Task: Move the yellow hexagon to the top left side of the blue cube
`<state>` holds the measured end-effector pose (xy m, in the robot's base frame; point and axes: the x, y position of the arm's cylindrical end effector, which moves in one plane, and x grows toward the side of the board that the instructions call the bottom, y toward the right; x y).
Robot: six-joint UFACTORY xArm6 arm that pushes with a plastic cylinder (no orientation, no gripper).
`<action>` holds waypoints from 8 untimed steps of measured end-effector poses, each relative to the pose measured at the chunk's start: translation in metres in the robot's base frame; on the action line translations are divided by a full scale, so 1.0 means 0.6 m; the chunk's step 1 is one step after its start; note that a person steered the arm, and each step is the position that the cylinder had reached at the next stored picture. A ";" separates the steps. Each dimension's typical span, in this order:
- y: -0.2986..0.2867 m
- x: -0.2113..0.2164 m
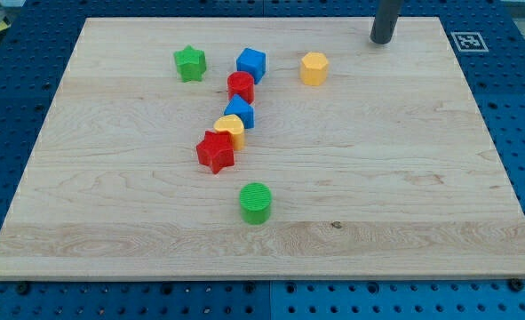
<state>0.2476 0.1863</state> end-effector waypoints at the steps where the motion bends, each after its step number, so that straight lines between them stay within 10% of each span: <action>1: 0.000 0.000; 8: -0.036 0.048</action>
<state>0.2762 0.1646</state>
